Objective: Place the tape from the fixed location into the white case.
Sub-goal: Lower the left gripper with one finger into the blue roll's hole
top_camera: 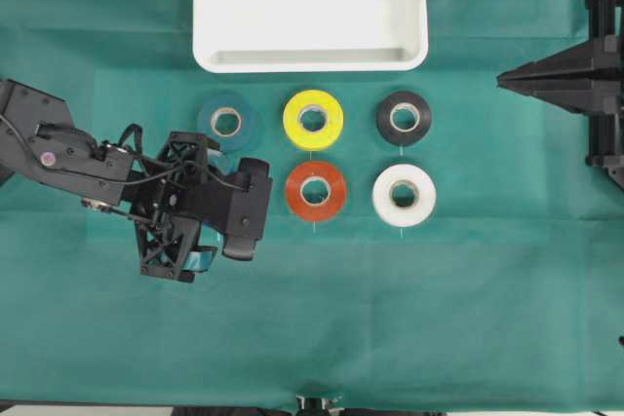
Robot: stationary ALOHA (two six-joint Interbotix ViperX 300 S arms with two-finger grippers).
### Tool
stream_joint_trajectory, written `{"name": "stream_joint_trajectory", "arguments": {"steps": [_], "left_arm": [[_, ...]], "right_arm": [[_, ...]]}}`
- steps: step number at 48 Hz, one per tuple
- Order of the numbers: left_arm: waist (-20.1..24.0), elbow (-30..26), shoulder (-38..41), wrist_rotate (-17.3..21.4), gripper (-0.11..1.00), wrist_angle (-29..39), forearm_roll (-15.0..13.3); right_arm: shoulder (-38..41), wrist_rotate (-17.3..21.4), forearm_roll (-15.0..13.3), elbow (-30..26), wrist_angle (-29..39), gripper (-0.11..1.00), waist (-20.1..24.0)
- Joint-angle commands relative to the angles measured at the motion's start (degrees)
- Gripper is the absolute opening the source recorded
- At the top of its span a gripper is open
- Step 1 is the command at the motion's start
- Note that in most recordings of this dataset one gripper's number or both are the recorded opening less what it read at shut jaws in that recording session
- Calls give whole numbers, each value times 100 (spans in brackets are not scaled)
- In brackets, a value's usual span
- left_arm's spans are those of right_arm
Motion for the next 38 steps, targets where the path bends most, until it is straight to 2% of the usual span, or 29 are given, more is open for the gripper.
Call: {"name": "stream_joint_trajectory", "arguments": {"steps": [1, 38], "left_arm": [[-9, -9, 9, -9, 99, -79, 9], [141, 220, 290, 0, 99, -369, 9]], "right_arm": [[35, -9, 0, -105, -9, 1, -35], [53, -9, 0, -97, 9, 1, -44]]}}
